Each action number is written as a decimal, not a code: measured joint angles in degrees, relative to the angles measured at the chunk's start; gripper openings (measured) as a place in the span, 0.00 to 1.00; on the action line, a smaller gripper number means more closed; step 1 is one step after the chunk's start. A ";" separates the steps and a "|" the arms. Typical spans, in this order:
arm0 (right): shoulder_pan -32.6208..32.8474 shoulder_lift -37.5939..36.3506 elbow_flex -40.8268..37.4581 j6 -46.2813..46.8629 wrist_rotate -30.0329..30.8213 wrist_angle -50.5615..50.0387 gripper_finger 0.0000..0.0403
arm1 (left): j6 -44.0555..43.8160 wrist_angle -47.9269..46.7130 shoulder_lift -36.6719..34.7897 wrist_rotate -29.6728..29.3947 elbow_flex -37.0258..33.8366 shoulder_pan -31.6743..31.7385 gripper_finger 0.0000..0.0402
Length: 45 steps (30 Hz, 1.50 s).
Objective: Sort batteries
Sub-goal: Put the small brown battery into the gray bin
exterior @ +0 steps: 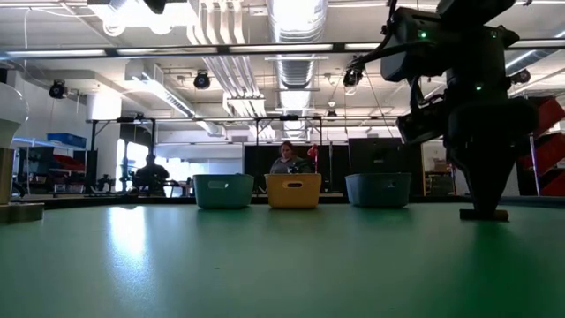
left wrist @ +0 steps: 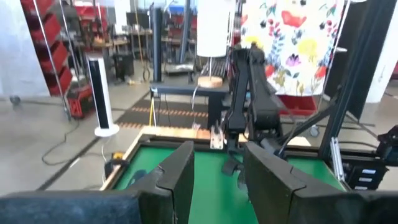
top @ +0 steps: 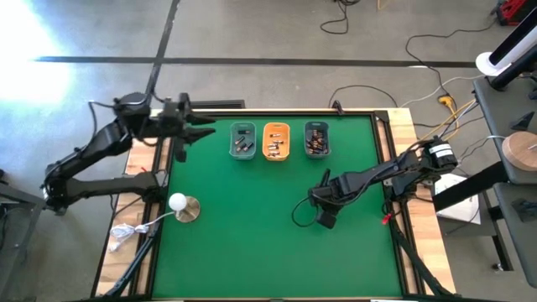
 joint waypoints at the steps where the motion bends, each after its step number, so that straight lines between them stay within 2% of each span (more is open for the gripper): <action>1: -0.12 0.41 0.04 -0.29 -0.47 0.10 0.10 | 0.02 -0.49 -1.00 0.00 -0.02 0.00 0.29; 8: -0.26 0.70 0.02 -0.91 -1.01 0.50 0.10 | -0.16 -5.11 -5.03 -0.15 -0.13 0.00 0.29; 16: -1.49 0.70 -0.05 -0.48 -0.96 0.72 0.15 | 0.45 -7.00 -4.67 -0.17 -0.22 0.00 0.29; 21: -3.81 0.70 -0.05 2.20 -2.31 0.60 0.06 | 1.38 -4.42 -4.40 -0.17 -0.23 0.00 0.29; 25: -5.84 0.87 0.81 1.88 -3.92 -0.44 0.05 | 1.37 -3.02 -4.98 -0.17 -0.24 0.00 0.29; 29: -8.55 0.71 6.29 -2.03 -3.45 -5.43 0.05 | 1.02 -3.33 -5.75 -0.17 -0.24 0.00 0.29; 32: -11.86 0.25 11.85 -6.83 0.80 -6.08 0.04 | 0.94 -4.21 -5.68 -0.17 -0.24 0.00 0.29; 39: -22.29 -0.50 26.56 -15.46 4.52 -13.29 0.04 | -0.74 -5.02 -3.28 -2.75 -0.24 -0.02 0.29; 45: -34.68 -0.47 29.31 -20.47 5.26 -14.90 0.04 | -2.95 -2.26 -1.76 -3.12 -0.24 -0.04 0.29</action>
